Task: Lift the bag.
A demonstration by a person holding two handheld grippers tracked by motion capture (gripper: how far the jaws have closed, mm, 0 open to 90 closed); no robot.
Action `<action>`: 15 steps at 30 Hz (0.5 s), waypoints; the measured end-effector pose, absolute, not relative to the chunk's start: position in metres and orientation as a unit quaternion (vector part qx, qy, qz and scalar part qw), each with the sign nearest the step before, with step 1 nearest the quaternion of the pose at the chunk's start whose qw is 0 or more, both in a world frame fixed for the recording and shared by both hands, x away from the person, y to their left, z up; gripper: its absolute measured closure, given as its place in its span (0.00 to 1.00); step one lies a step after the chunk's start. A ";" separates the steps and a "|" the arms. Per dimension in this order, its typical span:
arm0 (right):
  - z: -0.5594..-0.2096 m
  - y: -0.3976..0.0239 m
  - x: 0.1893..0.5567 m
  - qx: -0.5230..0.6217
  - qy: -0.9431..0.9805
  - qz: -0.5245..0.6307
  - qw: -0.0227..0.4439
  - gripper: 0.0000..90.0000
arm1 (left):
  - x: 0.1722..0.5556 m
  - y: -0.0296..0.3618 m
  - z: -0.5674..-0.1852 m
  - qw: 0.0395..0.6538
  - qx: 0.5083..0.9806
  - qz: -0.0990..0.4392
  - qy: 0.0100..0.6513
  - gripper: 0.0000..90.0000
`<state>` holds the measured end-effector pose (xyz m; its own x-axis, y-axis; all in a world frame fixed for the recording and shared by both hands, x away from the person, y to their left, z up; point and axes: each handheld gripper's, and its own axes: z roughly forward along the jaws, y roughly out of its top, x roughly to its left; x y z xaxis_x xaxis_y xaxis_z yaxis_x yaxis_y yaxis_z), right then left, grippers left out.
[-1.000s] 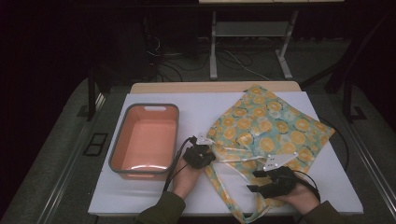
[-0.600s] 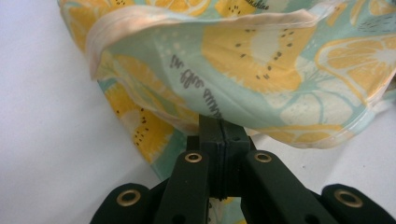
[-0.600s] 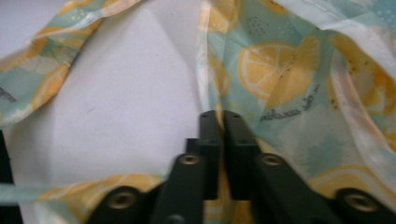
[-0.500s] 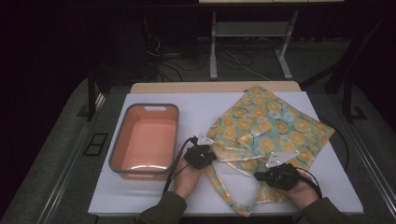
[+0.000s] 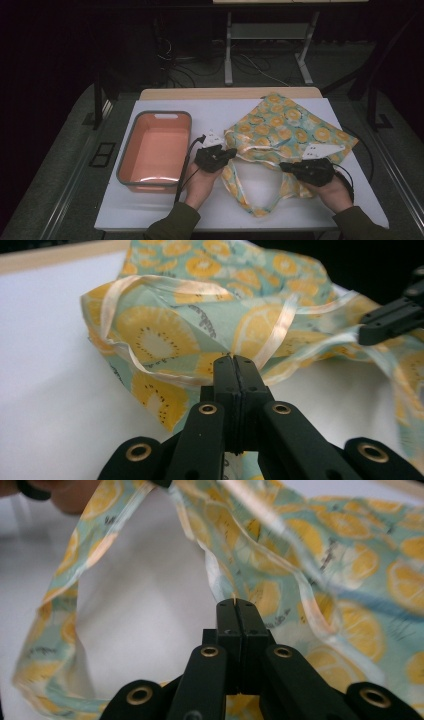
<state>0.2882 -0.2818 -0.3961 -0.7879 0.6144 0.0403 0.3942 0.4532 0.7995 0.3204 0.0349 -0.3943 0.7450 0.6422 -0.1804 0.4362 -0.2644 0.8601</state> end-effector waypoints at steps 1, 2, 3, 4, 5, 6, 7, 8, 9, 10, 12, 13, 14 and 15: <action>-0.393 -0.282 0.289 0.299 0.840 0.433 0.133 1.00 | 0.319 0.036 -0.390 0.506 0.786 0.106 0.340 0.99; -0.389 -0.282 0.290 0.298 0.836 0.439 0.139 1.00 | 0.318 0.037 -0.385 0.511 0.782 0.111 0.338 0.99; -0.385 -0.283 0.291 0.296 0.833 0.446 0.143 1.00 | 0.316 0.039 -0.380 0.520 0.776 0.115 0.337 0.99; -0.380 -0.284 0.290 0.296 0.828 0.453 0.146 1.00 | 0.315 0.042 -0.373 0.530 0.769 0.117 0.336 0.99; -0.375 -0.285 0.290 0.295 0.824 0.461 0.150 1.00 | 0.313 0.045 -0.366 0.540 0.763 0.122 0.335 0.99; -0.370 -0.286 0.289 0.292 0.819 0.468 0.157 1.00 | 0.312 0.049 -0.359 0.552 0.755 0.125 0.332 0.99; -0.364 -0.288 0.288 0.290 0.814 0.477 0.162 1.00 | 0.310 0.051 -0.352 0.563 0.747 0.128 0.330 0.99; -0.359 -0.289 0.288 0.287 0.809 0.485 0.166 1.00 | 0.308 0.054 -0.345 0.572 0.740 0.134 0.328 0.99; -0.354 -0.290 0.288 0.286 0.807 0.486 0.174 1.00 | 0.307 0.056 -0.339 0.579 0.734 0.140 0.326 1.00; -0.351 -0.291 0.289 0.286 0.806 0.485 0.182 1.00 | 0.308 0.057 -0.334 0.579 0.734 0.142 0.325 0.99; -0.349 -0.295 0.293 0.293 0.800 0.491 0.185 1.00 | 0.312 0.057 -0.332 0.575 0.736 0.143 0.328 0.99; -0.349 -0.296 0.296 0.299 0.798 0.491 0.183 1.00 | 0.314 0.056 -0.334 0.574 0.736 0.140 0.331 0.99; -0.351 -0.298 0.300 0.303 0.797 0.489 0.184 1.00 | 0.317 0.055 -0.338 0.570 0.739 0.136 0.334 0.99; -0.353 -0.298 0.303 0.306 0.798 0.485 0.184 1.00 | 0.320 0.052 -0.342 0.565 0.742 0.131 0.336 0.99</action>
<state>0.3027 -0.2983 -0.3530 -0.7456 0.6664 0.0027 0.3091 0.3423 0.8873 0.3197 0.0523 -0.3418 0.7392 0.6476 -0.1849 0.3507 -0.1357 0.9266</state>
